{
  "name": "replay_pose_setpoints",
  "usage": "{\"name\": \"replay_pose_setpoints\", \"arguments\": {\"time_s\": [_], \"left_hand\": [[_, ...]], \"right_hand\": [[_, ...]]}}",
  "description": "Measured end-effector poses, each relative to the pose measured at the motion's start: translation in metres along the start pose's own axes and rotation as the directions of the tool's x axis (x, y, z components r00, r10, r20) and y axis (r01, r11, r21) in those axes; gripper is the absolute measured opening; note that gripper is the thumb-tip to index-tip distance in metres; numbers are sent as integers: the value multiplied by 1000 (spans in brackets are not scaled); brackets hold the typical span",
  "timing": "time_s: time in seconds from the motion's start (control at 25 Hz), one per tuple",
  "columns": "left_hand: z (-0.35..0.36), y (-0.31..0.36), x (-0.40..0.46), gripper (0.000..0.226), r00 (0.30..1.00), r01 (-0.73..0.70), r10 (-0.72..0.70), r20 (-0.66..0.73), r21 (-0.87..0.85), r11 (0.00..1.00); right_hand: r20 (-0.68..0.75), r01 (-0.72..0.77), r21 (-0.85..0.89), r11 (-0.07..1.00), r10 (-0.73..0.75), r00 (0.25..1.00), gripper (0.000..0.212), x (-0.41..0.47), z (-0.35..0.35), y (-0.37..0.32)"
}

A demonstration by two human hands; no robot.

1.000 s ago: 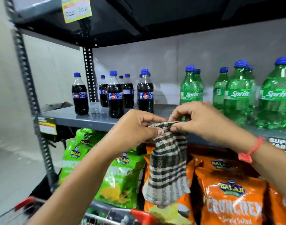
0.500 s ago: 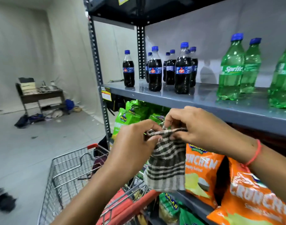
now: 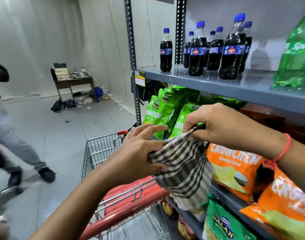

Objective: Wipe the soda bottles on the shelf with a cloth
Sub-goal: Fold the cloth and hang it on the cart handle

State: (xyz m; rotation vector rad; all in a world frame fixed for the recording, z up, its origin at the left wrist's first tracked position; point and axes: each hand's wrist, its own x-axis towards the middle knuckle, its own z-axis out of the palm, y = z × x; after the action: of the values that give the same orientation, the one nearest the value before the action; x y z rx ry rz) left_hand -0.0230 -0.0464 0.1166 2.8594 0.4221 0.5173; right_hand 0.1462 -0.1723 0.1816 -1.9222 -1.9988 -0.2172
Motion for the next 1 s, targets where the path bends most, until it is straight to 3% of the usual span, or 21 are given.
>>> {"name": "replay_pose_setpoints", "arguments": {"time_s": [0.12,0.28,0.4,0.56,0.8,1.0], "left_hand": [[0,-8,-15,18,993,23,-24,118,6,1000],[-3,-14,-36,31,989,119,-113,93,-64,991],[4,-18,-51,26,982,182,-168,85,-193,964],[31,-31,-65,10,912,404,-371,178,-557,725],[85,-77,-62,26,743,625,-610,276,-611,485],[113,-100,-56,29,673,681,-689,268,-588,437]], "right_hand": [[75,-22,61,998,17,997,15,3,5,3],[198,-73,122,990,48,979,13,9,27,10],[329,-105,185,977,39,943,22,16,50,16],[500,-164,232,959,27,865,31,36,88,30],[476,-168,86,982,108,873,16,63,175,42],[388,-187,33,982,159,908,20,60,218,50]]}}
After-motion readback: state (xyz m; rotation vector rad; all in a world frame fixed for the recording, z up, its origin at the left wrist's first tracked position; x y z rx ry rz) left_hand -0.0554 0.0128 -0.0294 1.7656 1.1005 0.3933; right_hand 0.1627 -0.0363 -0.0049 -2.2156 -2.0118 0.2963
